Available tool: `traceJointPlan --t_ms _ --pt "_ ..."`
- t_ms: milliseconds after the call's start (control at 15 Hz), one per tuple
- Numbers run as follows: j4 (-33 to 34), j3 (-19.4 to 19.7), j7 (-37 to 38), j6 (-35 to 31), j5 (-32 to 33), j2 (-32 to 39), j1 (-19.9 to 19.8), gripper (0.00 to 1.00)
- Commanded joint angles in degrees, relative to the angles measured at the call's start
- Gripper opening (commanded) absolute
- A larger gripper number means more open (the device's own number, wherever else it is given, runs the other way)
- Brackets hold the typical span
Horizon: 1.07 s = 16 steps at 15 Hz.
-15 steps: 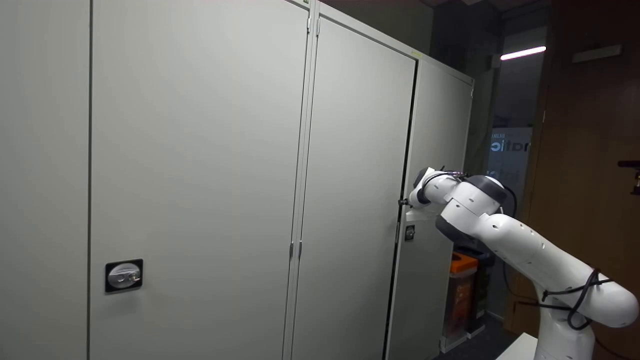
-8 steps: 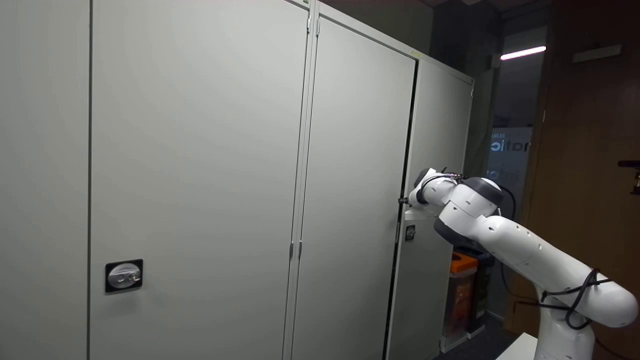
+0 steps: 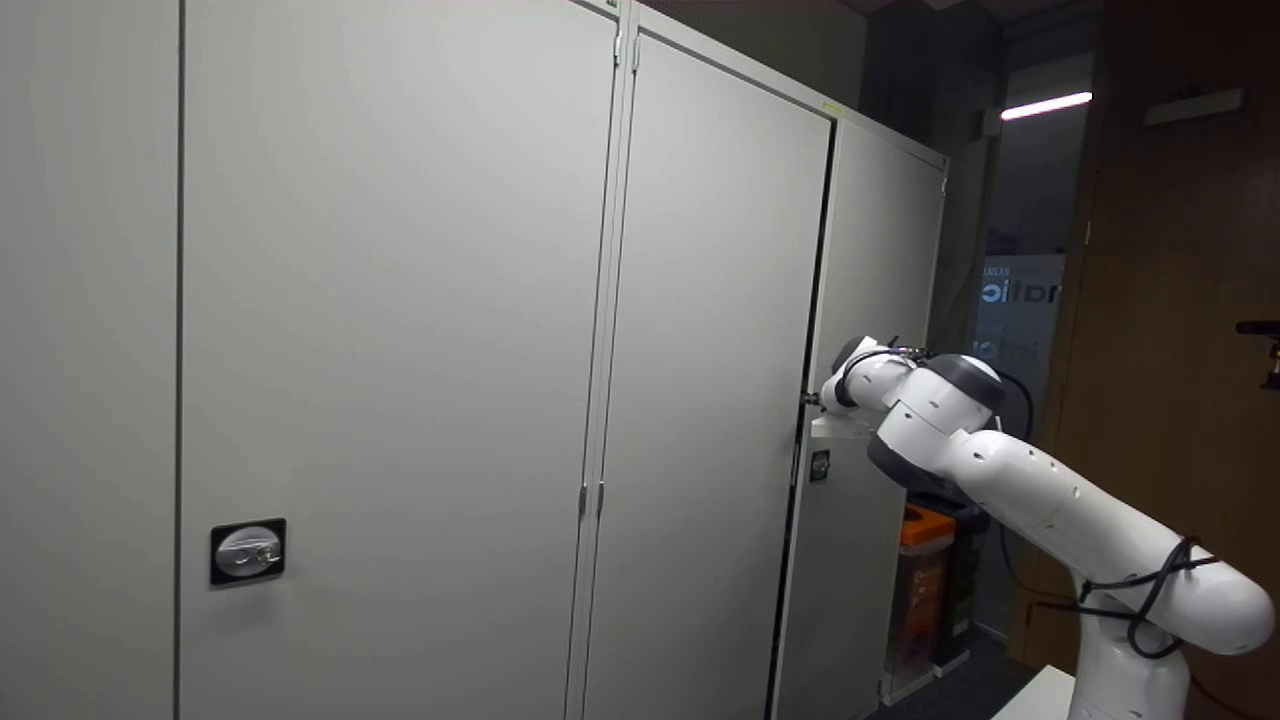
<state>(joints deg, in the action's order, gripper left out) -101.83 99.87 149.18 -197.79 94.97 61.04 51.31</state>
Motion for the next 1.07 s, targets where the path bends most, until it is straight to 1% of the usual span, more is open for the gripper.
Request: traceJointPlan --t_ms 0,467,1000 --pt "1.79 0.38 0.00 -0.37 -2.03 1.40 -2.09 1.00" --pt "4.36 -0.01 0.00 -0.37 -2.94 1.20 -3.32 1.00" --pt "6.68 -0.73 0.00 -0.37 -3.07 1.06 -5.93 1.00"
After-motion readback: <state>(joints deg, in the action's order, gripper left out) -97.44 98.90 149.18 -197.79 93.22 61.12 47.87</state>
